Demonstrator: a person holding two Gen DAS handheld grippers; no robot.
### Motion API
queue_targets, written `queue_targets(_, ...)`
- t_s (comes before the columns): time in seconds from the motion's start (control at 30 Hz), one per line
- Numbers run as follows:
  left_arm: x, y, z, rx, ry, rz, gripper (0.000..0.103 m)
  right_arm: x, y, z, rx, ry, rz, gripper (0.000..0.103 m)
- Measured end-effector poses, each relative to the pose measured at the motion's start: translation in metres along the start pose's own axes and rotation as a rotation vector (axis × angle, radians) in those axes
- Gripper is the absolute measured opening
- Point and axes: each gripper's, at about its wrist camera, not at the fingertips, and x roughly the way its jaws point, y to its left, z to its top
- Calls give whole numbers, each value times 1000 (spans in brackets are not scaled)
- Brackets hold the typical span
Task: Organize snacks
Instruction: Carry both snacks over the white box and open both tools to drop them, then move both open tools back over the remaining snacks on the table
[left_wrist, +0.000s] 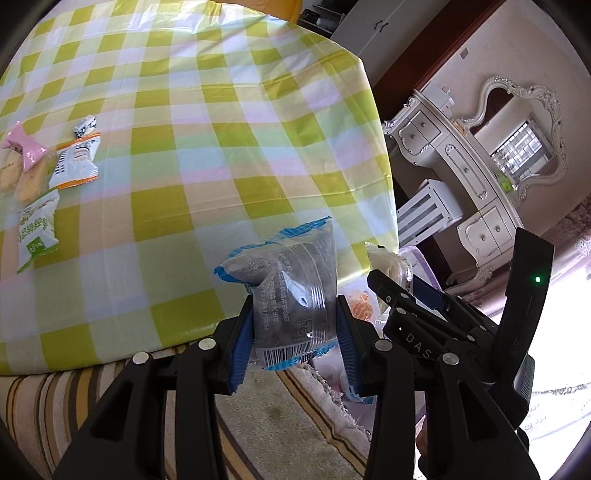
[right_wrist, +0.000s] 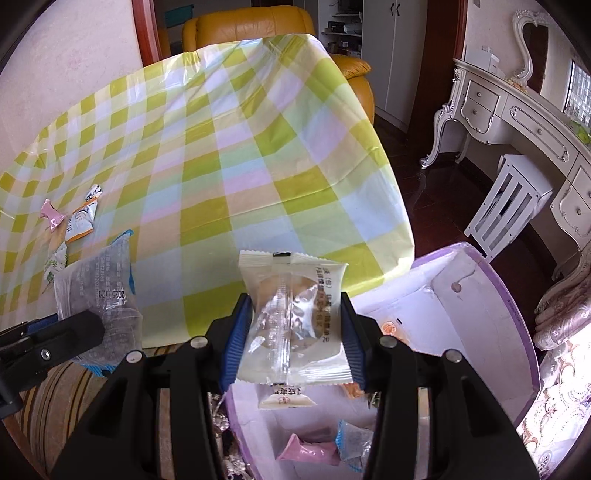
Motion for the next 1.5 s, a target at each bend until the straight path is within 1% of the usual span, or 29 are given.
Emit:
queue_targets(0.2, 24, -29, -8, 64, 83, -28, 41, 3, -35, -12, 48, 22, -54, 47)
queue_targets(0.43, 35, -50, -14, 116, 125, -44, 41, 6, -56, -23, 80, 45, -93, 48)
queue_targets(0.6, 40, -52, -14, 114, 145, -65, 42, 5, -60, -26, 94, 50, -119, 50)
queue_targets(0.67, 41, -52, -14, 112, 145, -69, 46, 3, -62, -26, 100, 44, -135, 64)
queue_targets(0.7, 40, -52, -14, 111, 142, -69, 48, 2, -62, -26, 100, 41, -144, 67)
queue_targets(0.73, 40, -52, -14, 110, 140, -69, 48, 1, -62, -25, 99, 39, -153, 73)
queue_targets(0.8, 38, -51, -13, 106, 134, -69, 48, -1, -61, -24, 95, 33, -164, 76)
queue_targets(0.93, 34, -50, -13, 99, 123, -69, 48, -2, -60, -22, 99, 31, -170, 78)
queue_targets(1.07, 28, -48, -10, 96, 93, -57, 48, -3, -56, -20, 94, 34, -167, 80)
queue_targets(1.27, 14, -32, -1, 85, 16, 1, 49, -8, -46, -15, 87, 24, -146, 81)
queue_targets(1.5, -11, 1, 14, 57, -89, 83, 49, -18, -18, 3, 80, -37, -112, 81)
